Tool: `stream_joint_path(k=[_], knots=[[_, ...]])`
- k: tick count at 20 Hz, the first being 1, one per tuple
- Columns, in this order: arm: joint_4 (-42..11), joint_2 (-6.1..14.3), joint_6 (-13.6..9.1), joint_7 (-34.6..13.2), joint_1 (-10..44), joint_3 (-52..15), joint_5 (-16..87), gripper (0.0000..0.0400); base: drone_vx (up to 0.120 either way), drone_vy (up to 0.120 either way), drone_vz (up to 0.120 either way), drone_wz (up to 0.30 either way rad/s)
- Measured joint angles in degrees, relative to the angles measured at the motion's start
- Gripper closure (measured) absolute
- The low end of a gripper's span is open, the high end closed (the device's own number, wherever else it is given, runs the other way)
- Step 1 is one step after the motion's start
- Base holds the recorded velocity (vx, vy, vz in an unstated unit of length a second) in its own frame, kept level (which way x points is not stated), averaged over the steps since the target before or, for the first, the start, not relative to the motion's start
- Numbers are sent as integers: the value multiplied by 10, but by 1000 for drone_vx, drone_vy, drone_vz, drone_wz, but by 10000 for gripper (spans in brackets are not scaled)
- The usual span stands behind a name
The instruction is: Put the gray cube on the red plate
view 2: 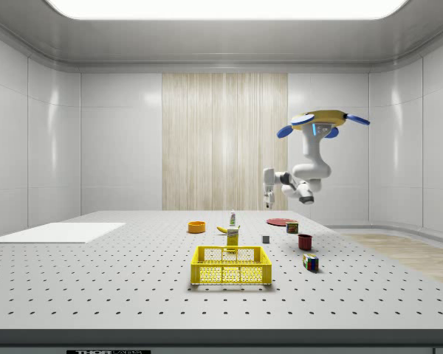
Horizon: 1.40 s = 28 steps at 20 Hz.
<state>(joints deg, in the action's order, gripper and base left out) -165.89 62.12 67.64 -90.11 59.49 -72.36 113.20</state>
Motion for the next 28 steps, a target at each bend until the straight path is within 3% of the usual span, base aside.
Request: stream_joint_path(k=[5,28], knots=[[1,16,11,-8,9,-7,-7,0,112,0,-104,0],[5,81,69,-30,33,-28,-40,0,-9,-9,-120,0]])
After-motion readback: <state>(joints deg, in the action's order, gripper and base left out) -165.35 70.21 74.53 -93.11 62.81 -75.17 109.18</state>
